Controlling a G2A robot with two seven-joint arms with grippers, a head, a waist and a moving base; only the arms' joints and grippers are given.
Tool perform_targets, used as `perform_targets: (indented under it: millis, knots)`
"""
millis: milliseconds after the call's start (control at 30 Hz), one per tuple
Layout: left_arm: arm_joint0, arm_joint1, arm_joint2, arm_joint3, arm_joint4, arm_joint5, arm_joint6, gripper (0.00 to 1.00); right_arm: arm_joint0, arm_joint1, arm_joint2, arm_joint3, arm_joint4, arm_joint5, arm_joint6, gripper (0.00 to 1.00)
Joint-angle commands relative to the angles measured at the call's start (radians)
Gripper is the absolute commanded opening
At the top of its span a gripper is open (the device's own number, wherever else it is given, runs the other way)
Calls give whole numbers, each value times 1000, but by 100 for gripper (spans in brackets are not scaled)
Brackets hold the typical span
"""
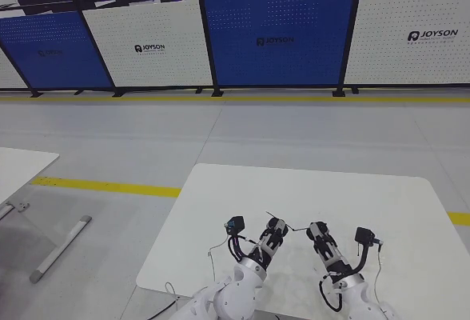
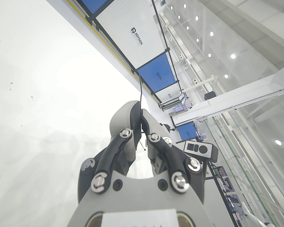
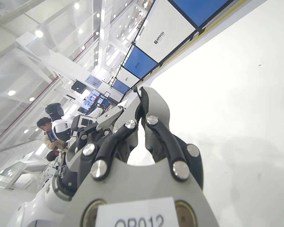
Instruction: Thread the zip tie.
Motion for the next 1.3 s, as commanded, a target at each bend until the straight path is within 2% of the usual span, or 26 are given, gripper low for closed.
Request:
perform_targets:
  millis: [0, 1267]
  knots:
    - [0, 0, 0, 0, 0, 0, 0, 0, -2, -1, 3, 0, 1, -1, -6, 0]
    - [0, 0, 0, 0, 0, 0, 0, 0, -19, -17, 30, -12, -13, -3, 18, 0]
